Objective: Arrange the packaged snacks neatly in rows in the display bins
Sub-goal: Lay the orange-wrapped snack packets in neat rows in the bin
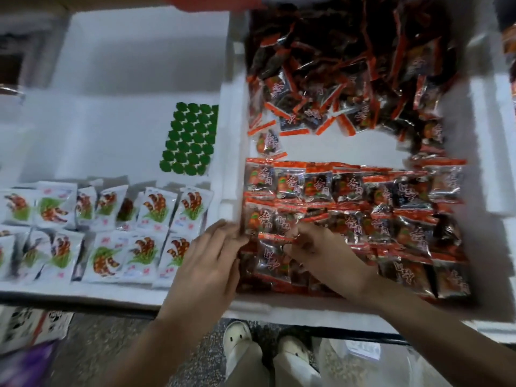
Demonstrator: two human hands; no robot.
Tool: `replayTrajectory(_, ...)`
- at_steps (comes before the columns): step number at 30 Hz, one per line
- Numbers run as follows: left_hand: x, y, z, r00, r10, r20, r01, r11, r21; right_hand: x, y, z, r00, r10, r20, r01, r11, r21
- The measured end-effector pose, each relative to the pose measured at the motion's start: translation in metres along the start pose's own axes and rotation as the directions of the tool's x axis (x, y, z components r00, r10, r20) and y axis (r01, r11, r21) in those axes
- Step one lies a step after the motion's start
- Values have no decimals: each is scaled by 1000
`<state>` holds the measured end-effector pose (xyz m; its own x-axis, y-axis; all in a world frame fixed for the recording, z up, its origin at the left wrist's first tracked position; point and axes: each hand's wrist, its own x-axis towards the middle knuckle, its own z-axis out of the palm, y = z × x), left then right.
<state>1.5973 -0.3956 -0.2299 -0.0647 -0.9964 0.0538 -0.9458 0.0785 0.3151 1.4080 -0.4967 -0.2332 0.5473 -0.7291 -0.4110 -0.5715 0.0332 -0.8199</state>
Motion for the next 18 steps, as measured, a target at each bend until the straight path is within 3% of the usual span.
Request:
replayTrajectory(4, -13, -7, 1, 1000, 5, -15, -5, 1000, -6, 6, -6, 24, 1000, 1, 15, 0, 998, -67)
replayTrajectory(8, -17, -9, 1, 1000, -1, -2, 1, 1000, -13, 12, -6, 34, 997, -55, -47, 42, 970, -240)
replayTrajectory(12, -17, -13, 0, 1000, 15, 21, -15, 1000, 3, 14, -6, 37, 990, -72, -125, 40, 969, -244)
replayTrajectory(15, -17, -15, -4, 998, 41, 46, -42, 999, 23, 7, -8, 39, 994, -98, -40, 87, 972, -220)
replayTrajectory(18, -12, -18, -9, 994, 96, 50, -100, 991, 88, -3, -5, 37, 983, -163, 89, 186, 860, -476)
